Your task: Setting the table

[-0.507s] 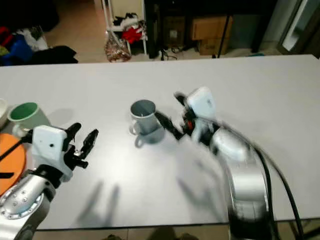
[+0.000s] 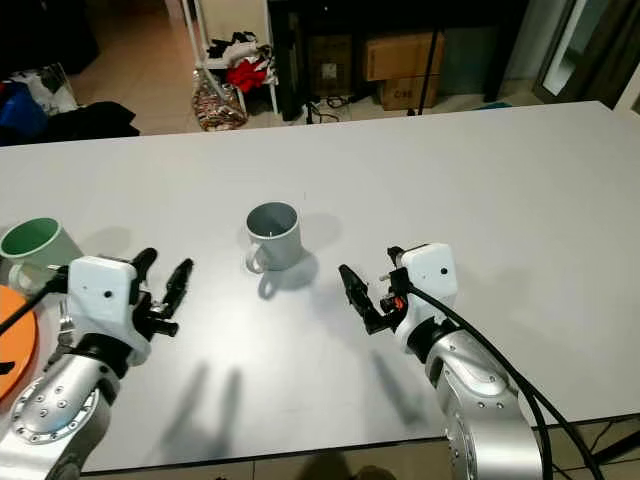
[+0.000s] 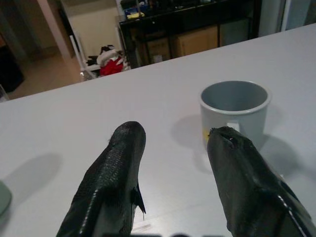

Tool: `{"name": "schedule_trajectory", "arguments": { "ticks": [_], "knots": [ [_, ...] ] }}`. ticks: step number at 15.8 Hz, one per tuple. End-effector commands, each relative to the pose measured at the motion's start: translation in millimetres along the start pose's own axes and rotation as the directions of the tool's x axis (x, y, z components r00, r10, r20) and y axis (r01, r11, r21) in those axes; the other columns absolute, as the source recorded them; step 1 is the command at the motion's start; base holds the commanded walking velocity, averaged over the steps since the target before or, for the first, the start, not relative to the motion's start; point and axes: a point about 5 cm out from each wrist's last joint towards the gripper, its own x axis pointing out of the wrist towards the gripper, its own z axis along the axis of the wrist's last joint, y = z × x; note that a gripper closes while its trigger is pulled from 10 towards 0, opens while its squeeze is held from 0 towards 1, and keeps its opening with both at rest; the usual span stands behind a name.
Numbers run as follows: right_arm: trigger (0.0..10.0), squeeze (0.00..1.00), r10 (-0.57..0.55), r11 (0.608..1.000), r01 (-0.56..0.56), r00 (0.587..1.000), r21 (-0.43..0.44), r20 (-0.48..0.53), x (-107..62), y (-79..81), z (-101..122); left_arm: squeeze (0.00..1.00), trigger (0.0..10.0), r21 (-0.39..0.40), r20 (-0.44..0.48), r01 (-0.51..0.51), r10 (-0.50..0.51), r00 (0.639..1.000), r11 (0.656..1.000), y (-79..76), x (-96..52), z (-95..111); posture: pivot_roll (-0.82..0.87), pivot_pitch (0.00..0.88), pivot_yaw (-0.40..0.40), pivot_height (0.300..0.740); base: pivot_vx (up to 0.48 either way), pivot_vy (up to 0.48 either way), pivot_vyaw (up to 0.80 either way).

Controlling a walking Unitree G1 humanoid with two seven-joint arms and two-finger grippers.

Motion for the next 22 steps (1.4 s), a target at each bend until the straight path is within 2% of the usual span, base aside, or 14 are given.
{"name": "schedule_trajectory", "arguments": {
  "ticks": [1,7,13,16,18,20,22],
  "knots": [
    [10.0,0.0,0.012,1.0,-0.012,1.0,0.009,-0.004,1.1,1.9,0,0.0,10.0,0.012,-0.011,-0.018,0.018,1.0,1.0,2.2,-0.2,-3,-0.13,0.0,0.079,0.74,-0.255,0.0,0.0],
    [10.0,0.0,0.042,0.998,-0.041,0.999,0.04,-0.029,5.2,6.3,-10,0.0,10.0,0.012,-0.019,-0.027,0.027,0.999,1.0,1.8,-2.4,-5,-0.1,0.0,0.065,0.74,-0.286,0.0,0.0],
    [10.0,0.0,0.044,0.996,-0.042,0.999,0.08,-0.023,10.3,10.2,-11,0.0,10.0,0.022,-0.022,-0.027,0.027,0.999,0.999,4.2,-3.9,-4,-0.1,0.0,0.072,0.74,-0.296,0.0,0.0],
    [10.0,0.0,0.036,0.998,-0.035,0.999,0.06,-0.018,10.7,10.6,-11,0.0,10.0,0.026,-0.024,-0.031,0.032,0.999,0.999,6.8,-2.4,-4,-0.1,0.0,0.07,0.74,-0.292,0.0,0.0],
    [10.0,0.0,0.048,0.996,-0.047,0.999,0.08,-0.02,11.4,12.7,-12,0.0,10.0,0.026,-0.023,-0.042,0.043,0.999,0.999,9.2,-2.3,-4,-0.09,0.0,0.07,0.74,-0.291,0.0,0.0],
    [10.0,0.0,0.059,0.996,-0.058,0.998,0.074,-0.019,12.2,14.9,-11,0.0,10.0,0.023,-0.017,-0.05,0.05,0.999,0.998,9.9,-4.3,-3,-0.09,0.0,0.071,0.74,-0.139,0.0,0.7],
    [10.0,0.0,0.137,0.989,-0.136,0.99,0.052,-0.028,13.3,22.5,-13,0.0,10.0,0.022,-0.016,-0.054,0.054,0.998,0.998,7.8,-9.4,-4,-0.08,0.0,0.068,0.74,0.0,0.0,0.8]
  ]
}}
